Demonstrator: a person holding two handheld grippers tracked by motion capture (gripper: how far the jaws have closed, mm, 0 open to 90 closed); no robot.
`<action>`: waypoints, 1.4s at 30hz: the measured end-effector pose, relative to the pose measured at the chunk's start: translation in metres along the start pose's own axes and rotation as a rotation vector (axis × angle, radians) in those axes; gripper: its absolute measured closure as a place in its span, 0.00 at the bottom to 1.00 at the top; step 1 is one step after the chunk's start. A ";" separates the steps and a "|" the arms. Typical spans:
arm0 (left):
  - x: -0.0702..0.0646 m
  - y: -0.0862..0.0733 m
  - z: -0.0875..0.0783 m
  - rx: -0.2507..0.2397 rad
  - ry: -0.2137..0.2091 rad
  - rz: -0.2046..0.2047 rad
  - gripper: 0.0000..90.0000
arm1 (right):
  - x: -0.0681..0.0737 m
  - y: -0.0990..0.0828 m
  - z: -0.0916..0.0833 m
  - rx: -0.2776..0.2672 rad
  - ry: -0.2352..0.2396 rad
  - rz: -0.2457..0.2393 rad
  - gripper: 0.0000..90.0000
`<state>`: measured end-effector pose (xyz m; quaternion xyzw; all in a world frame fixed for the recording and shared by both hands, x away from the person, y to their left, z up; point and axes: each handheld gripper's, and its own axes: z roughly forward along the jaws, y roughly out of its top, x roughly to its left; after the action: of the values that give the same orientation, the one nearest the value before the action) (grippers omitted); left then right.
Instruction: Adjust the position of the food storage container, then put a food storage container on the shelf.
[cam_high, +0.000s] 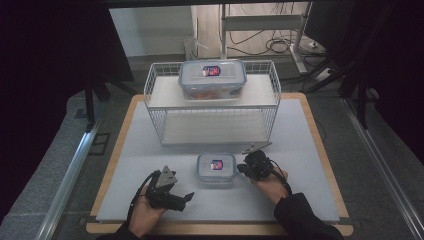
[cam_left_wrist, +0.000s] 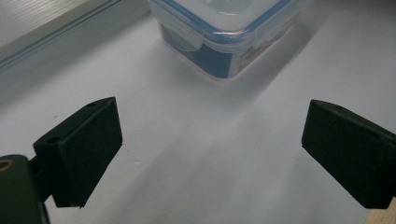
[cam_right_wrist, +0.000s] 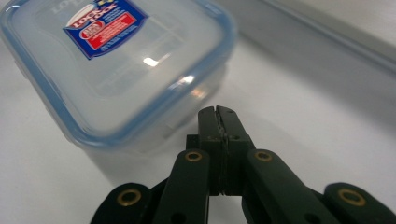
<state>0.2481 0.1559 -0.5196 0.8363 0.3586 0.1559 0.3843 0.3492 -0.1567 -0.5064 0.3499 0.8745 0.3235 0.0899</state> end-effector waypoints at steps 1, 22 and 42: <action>0.000 0.000 0.000 -0.001 0.000 -0.001 0.06 | -0.001 -0.001 -0.003 -0.007 -0.006 0.004 0.99; 0.006 -0.005 -0.005 -0.058 -0.009 -0.002 0.05 | -0.004 -0.029 -0.044 -0.140 -0.012 -0.035 0.30; 0.009 -0.006 -0.003 -0.081 -0.018 -0.012 0.03 | -0.007 -0.039 -0.037 -0.124 0.007 -0.022 0.03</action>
<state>0.2497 0.1673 -0.5224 0.8192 0.3537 0.1604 0.4219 0.3189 -0.2012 -0.5025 0.3330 0.8568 0.3774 0.1120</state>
